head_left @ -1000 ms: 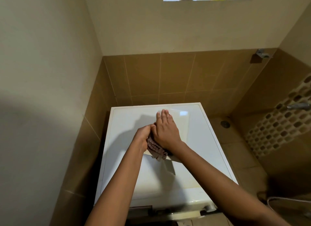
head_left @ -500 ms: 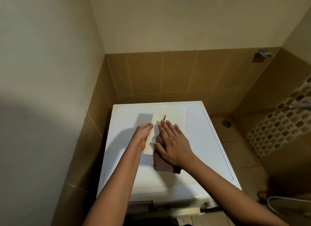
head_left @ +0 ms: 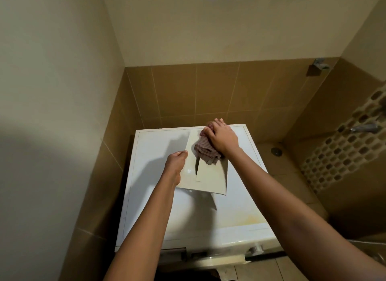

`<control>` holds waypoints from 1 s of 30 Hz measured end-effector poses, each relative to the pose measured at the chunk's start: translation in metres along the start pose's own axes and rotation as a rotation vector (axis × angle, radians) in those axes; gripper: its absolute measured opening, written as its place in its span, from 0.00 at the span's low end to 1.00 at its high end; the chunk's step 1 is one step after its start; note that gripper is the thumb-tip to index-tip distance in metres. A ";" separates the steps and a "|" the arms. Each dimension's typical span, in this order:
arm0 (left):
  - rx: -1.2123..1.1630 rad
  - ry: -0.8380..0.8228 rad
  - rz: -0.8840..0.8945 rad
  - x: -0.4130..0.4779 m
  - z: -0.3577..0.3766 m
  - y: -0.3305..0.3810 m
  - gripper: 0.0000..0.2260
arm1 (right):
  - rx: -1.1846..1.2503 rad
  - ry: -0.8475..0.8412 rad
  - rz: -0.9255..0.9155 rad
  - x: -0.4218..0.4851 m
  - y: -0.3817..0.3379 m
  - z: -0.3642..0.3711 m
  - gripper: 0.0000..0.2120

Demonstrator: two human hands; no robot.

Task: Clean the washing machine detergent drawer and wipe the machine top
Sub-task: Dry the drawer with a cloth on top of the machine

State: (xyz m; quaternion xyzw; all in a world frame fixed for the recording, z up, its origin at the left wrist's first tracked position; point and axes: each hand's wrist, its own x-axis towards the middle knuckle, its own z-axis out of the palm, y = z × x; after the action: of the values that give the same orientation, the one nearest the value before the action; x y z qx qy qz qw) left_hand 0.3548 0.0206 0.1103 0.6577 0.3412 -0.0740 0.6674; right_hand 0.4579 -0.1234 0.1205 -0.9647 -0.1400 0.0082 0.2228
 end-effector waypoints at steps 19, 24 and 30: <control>-0.124 0.127 -0.014 0.006 -0.022 -0.033 0.05 | 0.666 0.021 0.350 -0.160 -0.039 0.029 0.15; -0.142 0.184 -0.020 -0.001 -0.034 -0.047 0.05 | 0.792 0.025 0.329 -0.159 -0.046 0.031 0.10; 0.124 0.263 0.176 -0.016 -0.038 -0.072 0.14 | 0.638 -0.026 0.204 -0.169 -0.062 0.063 0.09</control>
State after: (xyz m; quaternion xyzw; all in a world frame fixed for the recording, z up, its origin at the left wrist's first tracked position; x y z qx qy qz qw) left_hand 0.2897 0.0419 0.0633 0.7290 0.3615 0.0507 0.5790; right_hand 0.2739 -0.0899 0.0829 -0.8553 -0.0360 0.0860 0.5097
